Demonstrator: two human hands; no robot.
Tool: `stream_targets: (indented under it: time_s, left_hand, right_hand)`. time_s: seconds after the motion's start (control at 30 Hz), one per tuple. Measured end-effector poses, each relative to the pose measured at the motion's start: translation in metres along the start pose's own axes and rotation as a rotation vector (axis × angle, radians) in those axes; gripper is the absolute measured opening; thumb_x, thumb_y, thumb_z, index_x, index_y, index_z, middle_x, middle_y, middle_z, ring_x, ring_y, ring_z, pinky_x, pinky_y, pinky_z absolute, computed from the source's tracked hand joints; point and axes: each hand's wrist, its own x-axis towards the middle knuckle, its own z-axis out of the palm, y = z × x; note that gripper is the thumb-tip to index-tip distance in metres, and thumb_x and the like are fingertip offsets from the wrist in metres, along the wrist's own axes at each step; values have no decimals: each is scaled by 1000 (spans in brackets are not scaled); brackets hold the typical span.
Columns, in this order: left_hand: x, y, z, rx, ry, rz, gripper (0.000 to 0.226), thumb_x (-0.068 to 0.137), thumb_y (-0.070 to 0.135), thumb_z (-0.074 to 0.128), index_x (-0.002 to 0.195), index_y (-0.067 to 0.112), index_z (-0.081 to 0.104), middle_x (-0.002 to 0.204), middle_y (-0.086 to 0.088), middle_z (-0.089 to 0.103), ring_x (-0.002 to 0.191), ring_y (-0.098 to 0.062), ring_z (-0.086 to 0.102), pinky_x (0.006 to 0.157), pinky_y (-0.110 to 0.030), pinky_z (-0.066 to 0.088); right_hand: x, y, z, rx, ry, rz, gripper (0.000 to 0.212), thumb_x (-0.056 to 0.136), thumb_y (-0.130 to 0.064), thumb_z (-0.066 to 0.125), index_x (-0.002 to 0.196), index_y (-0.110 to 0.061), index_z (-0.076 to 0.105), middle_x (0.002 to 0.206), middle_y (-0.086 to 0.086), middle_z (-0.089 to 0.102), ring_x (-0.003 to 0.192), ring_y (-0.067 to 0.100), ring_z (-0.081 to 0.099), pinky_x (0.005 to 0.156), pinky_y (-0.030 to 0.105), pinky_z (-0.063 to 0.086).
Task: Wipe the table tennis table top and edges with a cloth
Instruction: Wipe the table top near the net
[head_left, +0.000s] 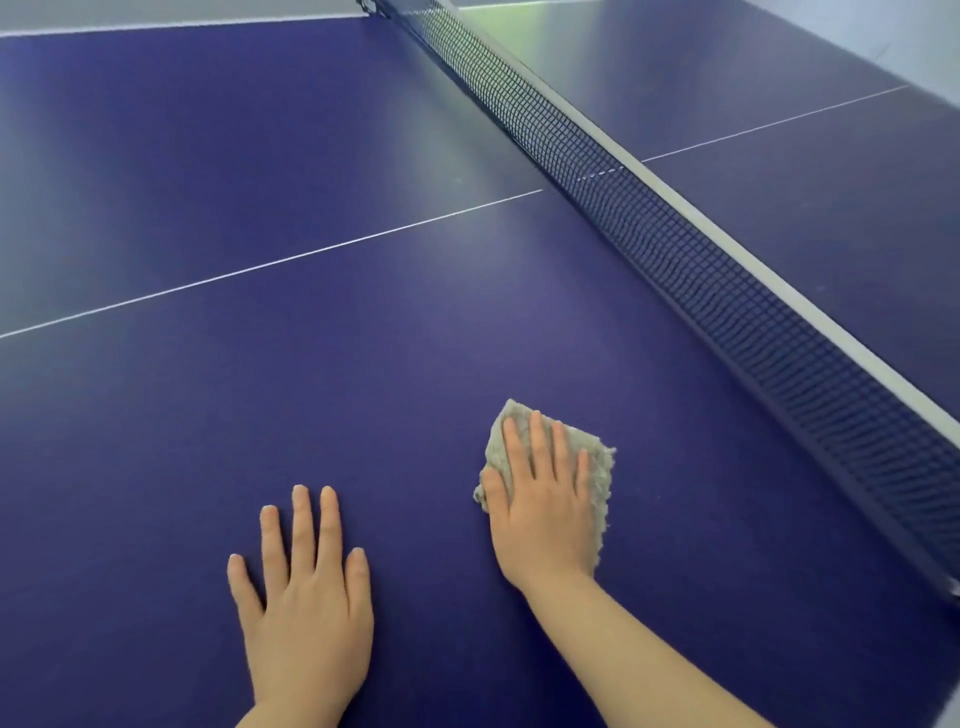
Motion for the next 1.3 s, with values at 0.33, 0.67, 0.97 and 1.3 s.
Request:
stream_targets:
  time_s: [0.33, 0.67, 0.97, 1.3]
  left_hand:
    - [61, 68, -5, -26, -29, 31, 59, 99, 42, 6, 155, 28, -4, 163, 6, -5, 150, -17, -10, 118, -54, -1]
    - [60, 66, -10, -55, -62, 14, 58, 101, 40, 12, 156, 29, -2, 164, 7, -4, 150, -16, -11, 118, -53, -4]
    - [60, 57, -1, -87, -5, 112, 53, 104, 36, 21, 155, 23, 17, 163, 1, 14, 150, -21, 5, 117, -57, 6]
    - [3, 87, 14, -67, -26, 271, 58, 99, 37, 16, 152, 14, 25, 159, -10, 24, 146, -30, 16, 114, -58, 19]
  right_hand:
    - [132, -53, -16, 25, -172, -426, 59, 106, -50, 17, 158, -32, -2, 166, -5, -10, 152, 17, -14, 122, 42, -11]
    - [69, 8, -15, 116, -128, 125, 61, 105, -51, 13, 158, -30, -9, 166, -1, -15, 151, 22, -19, 121, 49, -11]
    - [22, 33, -16, 80, -177, -196, 57, 105, -53, 17, 158, -38, 1, 166, -8, -10, 151, 16, -17, 118, 50, -17]
    - [-95, 180, -22, 111, -95, 541, 56, 103, -53, 2, 153, -39, -17, 163, -10, -19, 150, 16, -20, 117, 59, -14]
